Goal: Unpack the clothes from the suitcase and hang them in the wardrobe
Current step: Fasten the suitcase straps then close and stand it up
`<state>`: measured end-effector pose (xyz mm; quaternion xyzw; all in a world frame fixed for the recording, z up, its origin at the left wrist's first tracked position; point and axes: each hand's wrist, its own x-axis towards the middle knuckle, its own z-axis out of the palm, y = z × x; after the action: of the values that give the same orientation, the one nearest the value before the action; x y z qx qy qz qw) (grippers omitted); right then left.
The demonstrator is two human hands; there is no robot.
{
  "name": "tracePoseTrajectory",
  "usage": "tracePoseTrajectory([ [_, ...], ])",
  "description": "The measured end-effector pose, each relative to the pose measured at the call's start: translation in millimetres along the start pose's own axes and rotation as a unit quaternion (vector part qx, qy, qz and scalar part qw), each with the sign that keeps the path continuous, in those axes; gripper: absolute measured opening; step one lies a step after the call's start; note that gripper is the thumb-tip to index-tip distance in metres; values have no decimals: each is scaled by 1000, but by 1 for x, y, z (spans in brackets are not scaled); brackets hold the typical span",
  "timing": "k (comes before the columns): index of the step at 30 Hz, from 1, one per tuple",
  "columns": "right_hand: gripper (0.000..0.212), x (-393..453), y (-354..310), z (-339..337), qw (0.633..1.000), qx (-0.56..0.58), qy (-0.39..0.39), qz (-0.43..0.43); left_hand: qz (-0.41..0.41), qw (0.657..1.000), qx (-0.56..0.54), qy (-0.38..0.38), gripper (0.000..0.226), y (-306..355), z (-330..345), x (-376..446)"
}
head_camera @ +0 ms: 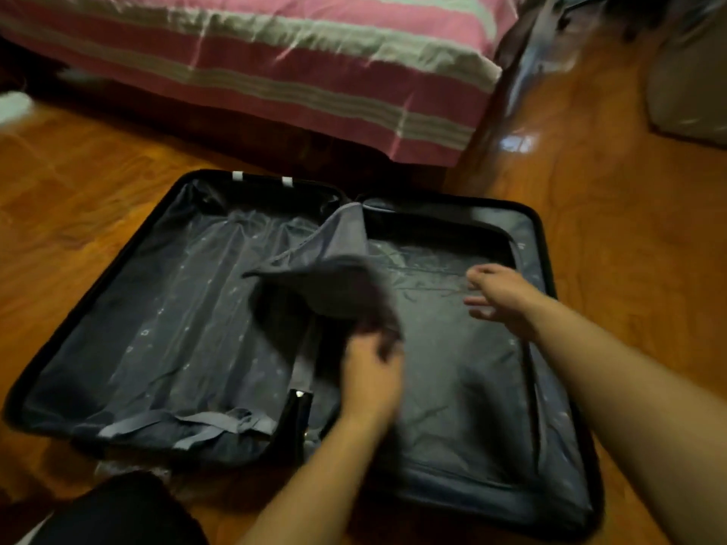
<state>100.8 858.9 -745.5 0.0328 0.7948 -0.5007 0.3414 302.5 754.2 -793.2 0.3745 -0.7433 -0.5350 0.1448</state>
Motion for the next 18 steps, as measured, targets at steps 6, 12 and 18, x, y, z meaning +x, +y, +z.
tracePoseTrajectory([
  [6, 35, -12, 52, -45, 994, -35, 54, 84, 216, 706, 432, -519, 49, -58, 21, -10],
  [12, 12, -18, 83, 52, 981, -131, -126, 73, 13, 870, 430, -243, 73, -102, -89, 73],
  [18, 31, -57, 131, 197, 873, -376, -306, 50, 17, 900, 364, -238, 63, -146, -86, 57],
])
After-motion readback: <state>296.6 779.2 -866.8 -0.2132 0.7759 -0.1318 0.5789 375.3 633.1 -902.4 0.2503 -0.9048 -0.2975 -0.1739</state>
